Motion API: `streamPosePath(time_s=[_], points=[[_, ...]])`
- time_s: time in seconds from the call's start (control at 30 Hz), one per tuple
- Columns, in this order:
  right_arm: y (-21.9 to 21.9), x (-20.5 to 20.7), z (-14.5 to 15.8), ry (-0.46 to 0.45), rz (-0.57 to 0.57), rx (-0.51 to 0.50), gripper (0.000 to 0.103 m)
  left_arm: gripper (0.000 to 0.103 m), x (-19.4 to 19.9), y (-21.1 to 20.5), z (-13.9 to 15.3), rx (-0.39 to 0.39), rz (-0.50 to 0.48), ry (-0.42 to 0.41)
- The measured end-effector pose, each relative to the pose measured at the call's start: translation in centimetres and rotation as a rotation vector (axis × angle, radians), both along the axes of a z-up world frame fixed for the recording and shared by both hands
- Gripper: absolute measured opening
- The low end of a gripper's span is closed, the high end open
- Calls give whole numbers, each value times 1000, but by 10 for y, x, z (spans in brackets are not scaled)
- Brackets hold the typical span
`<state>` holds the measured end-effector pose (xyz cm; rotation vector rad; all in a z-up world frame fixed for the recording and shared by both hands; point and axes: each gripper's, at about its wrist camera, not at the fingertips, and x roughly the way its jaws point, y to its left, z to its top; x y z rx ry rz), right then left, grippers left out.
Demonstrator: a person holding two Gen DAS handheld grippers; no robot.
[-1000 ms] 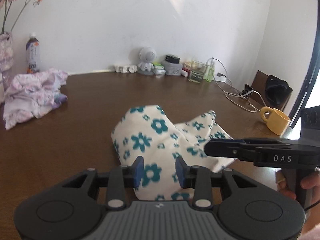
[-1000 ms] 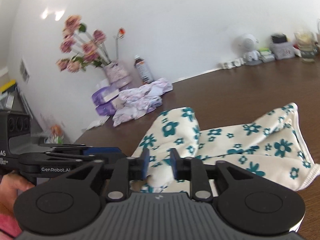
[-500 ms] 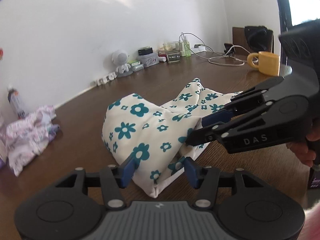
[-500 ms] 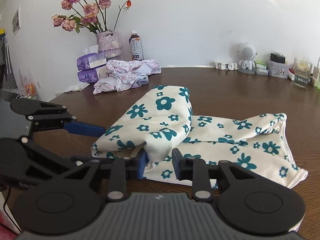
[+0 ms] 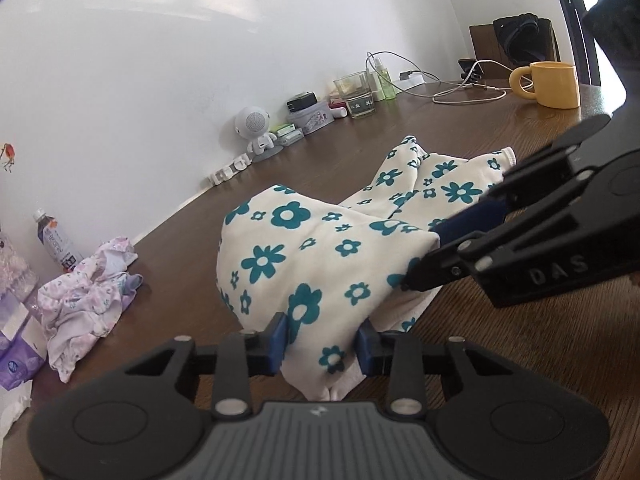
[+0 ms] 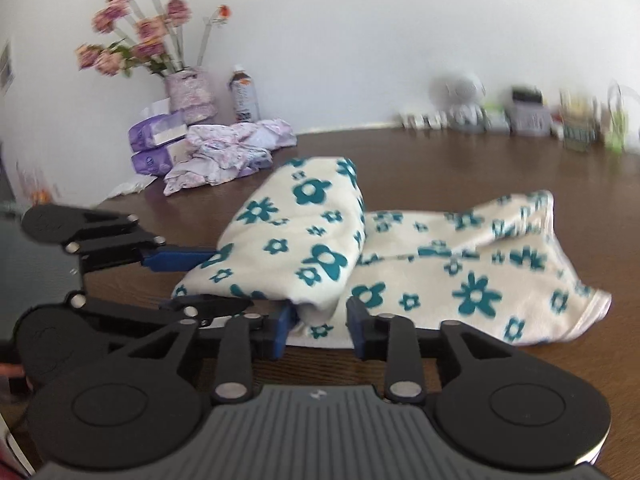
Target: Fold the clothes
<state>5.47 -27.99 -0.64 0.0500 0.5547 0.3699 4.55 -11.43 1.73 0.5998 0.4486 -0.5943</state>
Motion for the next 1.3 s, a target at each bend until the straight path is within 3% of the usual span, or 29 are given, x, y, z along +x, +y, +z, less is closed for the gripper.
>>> streamPosePath(time_s=[0.17,0.3,0.4,0.5,0.63,0.77,1.17,1.3], points=[[16,-4,6,-68,-5,-130,34,33,-6,-5,-5,42,-15,-49],[10,0,4,-50,-18,-90,16,32,-11,-5,-8,54,-26,-79],[6,3,1,-25,-27,-50,12,34,-13,-3,-6,41,-30,-87],[4,-6,8,-81,-34,1,8,34,-15,0,-3,22,-32,-91],[12,-13,17,-157,-42,-81,8,34,-13,-3,-2,13,-38,-87],[11,-6,5,-103,-76,-114,8,34,-11,-7,-6,18,-44,-77],[5,-5,-1,-22,-115,-82,7,34,-15,-2,-7,10,-48,-80],[7,-3,-5,2,-118,-93,7,28,-12,-2,-11,15,-54,-65]])
